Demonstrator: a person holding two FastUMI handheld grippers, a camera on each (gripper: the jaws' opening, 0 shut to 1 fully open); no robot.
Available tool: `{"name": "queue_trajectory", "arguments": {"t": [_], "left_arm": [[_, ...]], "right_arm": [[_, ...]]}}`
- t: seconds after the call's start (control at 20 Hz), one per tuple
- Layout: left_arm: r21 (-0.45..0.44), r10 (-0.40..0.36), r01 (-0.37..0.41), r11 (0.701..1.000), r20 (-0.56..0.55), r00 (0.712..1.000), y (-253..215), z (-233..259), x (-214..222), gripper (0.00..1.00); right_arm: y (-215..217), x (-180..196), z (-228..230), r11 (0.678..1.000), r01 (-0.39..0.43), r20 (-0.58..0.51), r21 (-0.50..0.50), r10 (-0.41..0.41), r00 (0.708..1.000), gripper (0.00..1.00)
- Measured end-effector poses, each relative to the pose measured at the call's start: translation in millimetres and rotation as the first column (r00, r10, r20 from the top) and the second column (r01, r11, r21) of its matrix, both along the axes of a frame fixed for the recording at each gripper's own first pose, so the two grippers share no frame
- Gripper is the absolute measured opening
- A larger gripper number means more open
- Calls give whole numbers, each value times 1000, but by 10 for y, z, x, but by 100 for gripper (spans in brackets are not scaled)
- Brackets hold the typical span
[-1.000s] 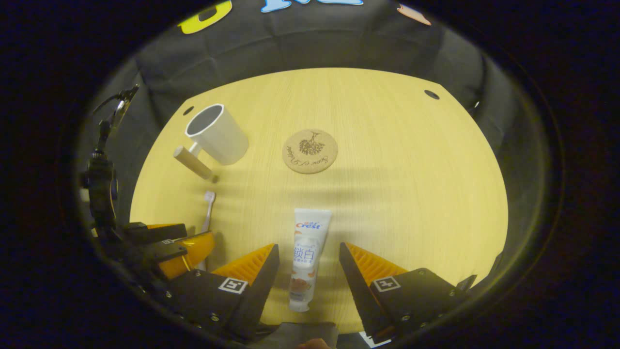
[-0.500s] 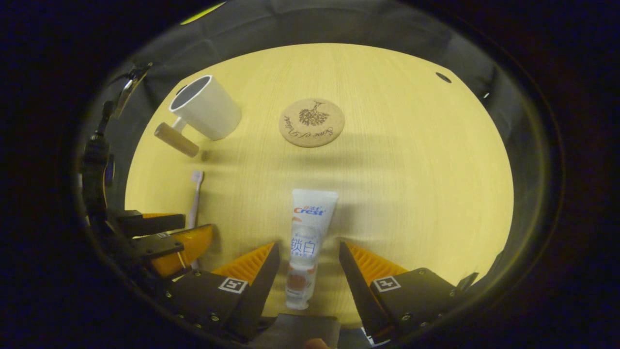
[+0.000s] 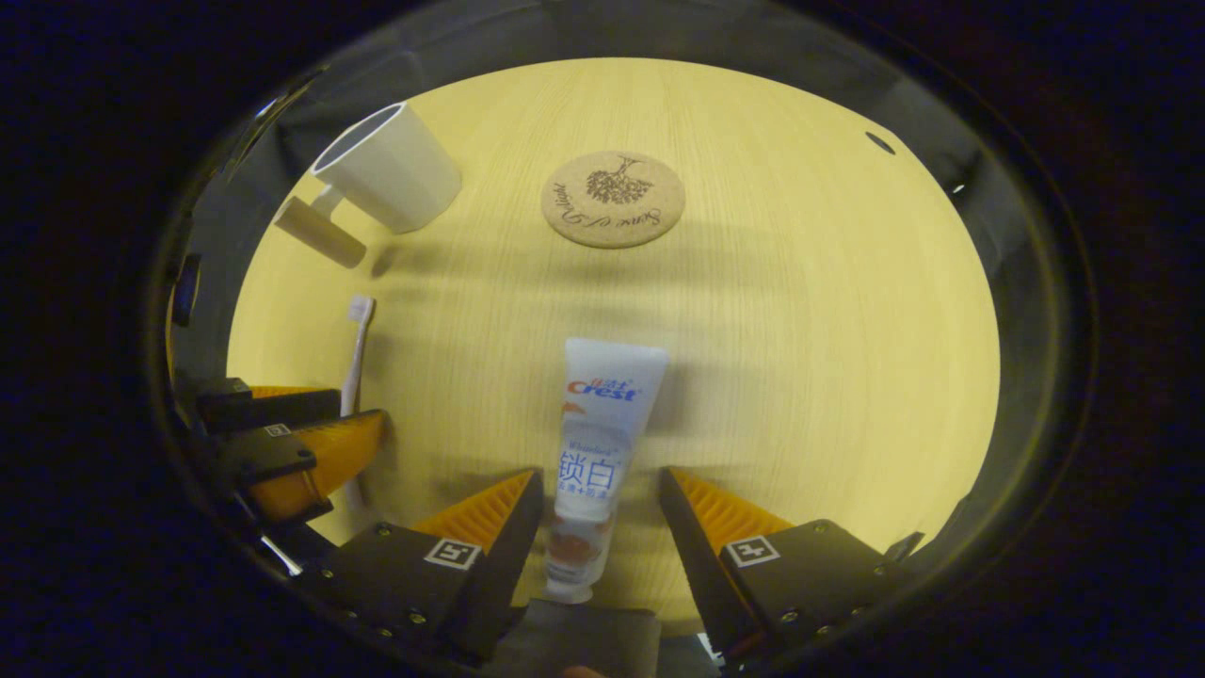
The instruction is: Put the toothbrush and toothpaste on the desktop into the cup, then pick up the cup and place it on the coaster on the desktop.
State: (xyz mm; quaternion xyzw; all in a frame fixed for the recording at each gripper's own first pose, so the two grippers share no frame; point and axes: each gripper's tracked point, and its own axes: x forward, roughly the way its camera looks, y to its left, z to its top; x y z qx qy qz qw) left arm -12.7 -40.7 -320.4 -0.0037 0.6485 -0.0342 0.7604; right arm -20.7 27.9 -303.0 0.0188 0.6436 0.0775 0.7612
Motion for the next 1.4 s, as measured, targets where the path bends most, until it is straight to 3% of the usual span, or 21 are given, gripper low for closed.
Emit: {"name": "queue_trajectory", "arguments": {"t": [0.05,0.15,0.2,0.25,0.35,0.4,0.45,0.5,0.6,0.7,0.95,1.0,1.4], "left_arm": [[2,-6,6,1000,-1,1000,-9,-10,5,50],[-5,-1,1,1000,-13,1000,-26,-21,-8,59],[-3,0,0,1000,-16,1000,-48,-10,-4,36],[-2,-13,13,1000,-22,1000,-39,-8,-27,34],[-9,5,-5,1000,-28,1000,-70,-14,-26,38],[-9,-11,10,1000,-22,1000,-65,-12,-10,26],[-10,-14,13,1000,-24,1000,-61,-5,-26,20],[-12,-10,10,1000,-21,1000,-60,-3,-20,19],[-16,2,-3,1000,-21,1000,-55,5,-1,16],[-21,-7,7,1000,-13,1000,-44,1,-30,14],[-55,-7,10,998,49,999,-37,42,-26,10],[-62,-4,8,998,63,998,-36,47,-24,9],[-113,69,-46,993,203,977,49,275,-23,9]], "right_arm": [[9,-5,-7,1000,-3,0,-1,3,1000,79],[8,0,-5,1000,2,-2,-8,-2,1000,78],[-10,20,3,1000,11,3,-16,-11,1000,79],[-13,15,13,1000,20,-1,-14,-20,1000,69],[-36,21,17,999,35,-1,-20,-35,999,58],[-38,41,11,999,35,-2,-15,-35,999,52],[-51,28,24,999,52,-8,-9,-52,999,50],[-35,39,-15,999,55,-7,-1,-55,998,39],[-65,53,16,998,55,1,4,-55,998,39],[-27,54,12,996,79,2,42,-79,997,26],[5,84,12,992,90,46,93,-95,994,26],[32,54,31,989,91,31,113,-95,995,16],[21,61,291,982,87,156,167,-113,981,16]]}}
